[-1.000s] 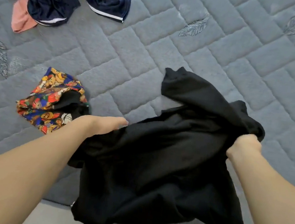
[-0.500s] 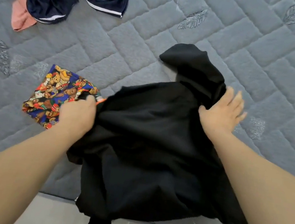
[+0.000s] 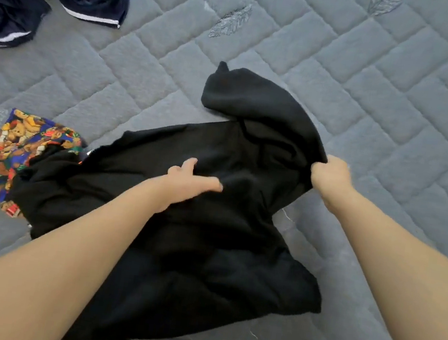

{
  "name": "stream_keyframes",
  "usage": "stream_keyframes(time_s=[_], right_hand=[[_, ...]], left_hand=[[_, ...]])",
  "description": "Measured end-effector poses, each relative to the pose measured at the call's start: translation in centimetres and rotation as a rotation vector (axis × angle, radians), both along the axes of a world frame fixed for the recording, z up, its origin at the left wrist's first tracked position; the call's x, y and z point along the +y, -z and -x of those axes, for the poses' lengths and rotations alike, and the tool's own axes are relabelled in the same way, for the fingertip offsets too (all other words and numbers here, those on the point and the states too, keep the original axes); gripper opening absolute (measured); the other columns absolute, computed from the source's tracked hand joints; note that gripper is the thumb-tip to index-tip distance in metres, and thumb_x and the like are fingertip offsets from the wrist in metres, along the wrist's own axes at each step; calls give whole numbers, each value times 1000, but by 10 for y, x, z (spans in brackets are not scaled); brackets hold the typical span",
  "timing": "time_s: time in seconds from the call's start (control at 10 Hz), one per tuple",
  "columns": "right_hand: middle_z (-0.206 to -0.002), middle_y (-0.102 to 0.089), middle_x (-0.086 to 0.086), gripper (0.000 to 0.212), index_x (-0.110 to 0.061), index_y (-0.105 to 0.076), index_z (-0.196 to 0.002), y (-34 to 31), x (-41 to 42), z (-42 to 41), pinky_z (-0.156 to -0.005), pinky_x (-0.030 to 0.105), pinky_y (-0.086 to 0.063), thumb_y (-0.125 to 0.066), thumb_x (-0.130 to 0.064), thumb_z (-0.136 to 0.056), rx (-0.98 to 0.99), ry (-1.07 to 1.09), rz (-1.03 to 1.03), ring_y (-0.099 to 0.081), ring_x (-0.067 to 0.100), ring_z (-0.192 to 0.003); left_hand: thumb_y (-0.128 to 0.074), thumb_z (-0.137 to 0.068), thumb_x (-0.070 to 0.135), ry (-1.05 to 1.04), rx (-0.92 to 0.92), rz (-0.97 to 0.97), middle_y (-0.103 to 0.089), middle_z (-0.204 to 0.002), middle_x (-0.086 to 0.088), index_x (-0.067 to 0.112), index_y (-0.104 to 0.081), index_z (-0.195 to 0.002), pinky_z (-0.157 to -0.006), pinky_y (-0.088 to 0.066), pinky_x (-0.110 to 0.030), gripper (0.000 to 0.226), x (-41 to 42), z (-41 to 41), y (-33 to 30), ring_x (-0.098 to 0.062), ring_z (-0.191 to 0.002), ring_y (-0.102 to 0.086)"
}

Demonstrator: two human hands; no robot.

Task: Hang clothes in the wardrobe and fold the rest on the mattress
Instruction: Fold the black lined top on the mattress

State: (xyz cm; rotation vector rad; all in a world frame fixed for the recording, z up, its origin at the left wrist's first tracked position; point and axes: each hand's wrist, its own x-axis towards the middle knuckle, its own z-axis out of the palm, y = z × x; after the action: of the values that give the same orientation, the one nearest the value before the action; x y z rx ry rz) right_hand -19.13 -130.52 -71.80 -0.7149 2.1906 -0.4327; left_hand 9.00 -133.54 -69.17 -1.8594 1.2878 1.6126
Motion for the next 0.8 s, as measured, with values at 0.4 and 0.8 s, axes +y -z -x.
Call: stream_keyframes(time_s=[0.4, 0.8], right_hand=[[-98, -47, 12, 15, -9, -52, -104, -9, 159, 100, -66, 39, -36, -42, -6, -93, 286, -393, 99, -55, 40, -88], [-106, -59, 11, 34, -5, -59, -113, -143, 167, 172, -76, 25, -34, -41, -15, -86, 404, 217, 630, -51, 21, -96]], left_hand=[[-53, -94, 4, 29, -15, 256, -63, -127, -15, 1, -55, -132, -79, -62, -41, 37, -9, 282, -1, -28, -102, -69], [-34, -100, 5, -609, 799, 138, -72, -112, -16, 5, -64, -121, -77, -61, -49, 37, -2, 389, -166, -33, -99, -71]])
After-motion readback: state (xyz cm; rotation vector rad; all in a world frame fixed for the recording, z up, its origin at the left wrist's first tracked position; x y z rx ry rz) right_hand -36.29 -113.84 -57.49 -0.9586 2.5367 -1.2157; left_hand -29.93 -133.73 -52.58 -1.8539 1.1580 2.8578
